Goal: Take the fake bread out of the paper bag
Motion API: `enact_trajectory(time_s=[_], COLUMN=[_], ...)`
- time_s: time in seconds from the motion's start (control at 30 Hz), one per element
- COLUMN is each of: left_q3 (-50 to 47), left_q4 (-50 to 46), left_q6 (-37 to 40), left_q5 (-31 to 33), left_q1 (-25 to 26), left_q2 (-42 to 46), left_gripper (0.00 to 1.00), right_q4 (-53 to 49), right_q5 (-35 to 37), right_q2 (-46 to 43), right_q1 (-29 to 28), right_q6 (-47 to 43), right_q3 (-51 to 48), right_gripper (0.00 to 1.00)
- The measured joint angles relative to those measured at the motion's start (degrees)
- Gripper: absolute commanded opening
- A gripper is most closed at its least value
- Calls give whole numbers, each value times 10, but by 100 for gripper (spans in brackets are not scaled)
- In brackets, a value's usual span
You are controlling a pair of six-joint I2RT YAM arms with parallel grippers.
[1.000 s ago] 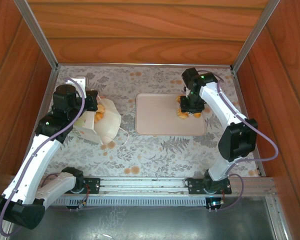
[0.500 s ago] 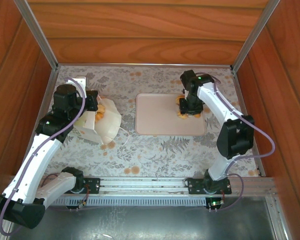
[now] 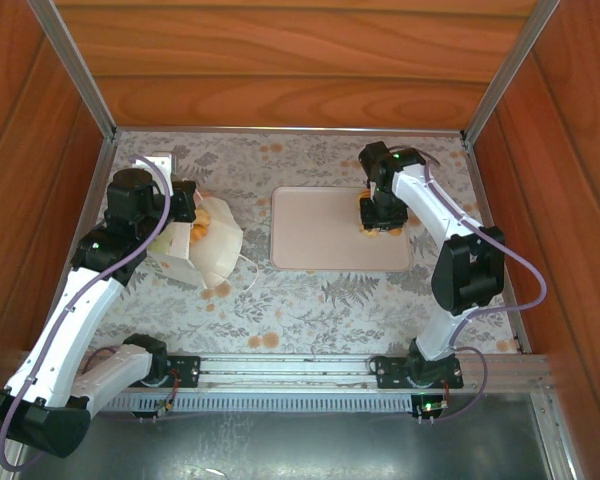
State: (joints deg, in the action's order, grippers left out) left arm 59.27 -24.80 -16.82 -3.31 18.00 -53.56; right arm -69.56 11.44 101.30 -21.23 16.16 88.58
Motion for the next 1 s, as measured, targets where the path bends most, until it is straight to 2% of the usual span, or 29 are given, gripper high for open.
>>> enact_trajectory(time_s=[0.27,0.63,0.73,0.83,1.0], left_q3=[0,0,0,0,0], left_q4=[0,0,-3,-18,-42], left_q6=[0,0,5,19,36], left_q5=[0,0,0,4,20], left_q1=[0,0,0,0,0], left_q2=[0,0,1,9,37], left_gripper=[0,0,0,0,0], right_q4=[1,1,31,110,240], right_q5=[-10,-42,-89,-155,-269], right_q2=[-9,-81,-112,-180,-284], right_q1=[0,0,-1,-8,-82], right_q6=[-2,-11,-27,-47,-98], right_q3=[0,4,-5,-61,-164], right_gripper=[51,49,47,45,45])
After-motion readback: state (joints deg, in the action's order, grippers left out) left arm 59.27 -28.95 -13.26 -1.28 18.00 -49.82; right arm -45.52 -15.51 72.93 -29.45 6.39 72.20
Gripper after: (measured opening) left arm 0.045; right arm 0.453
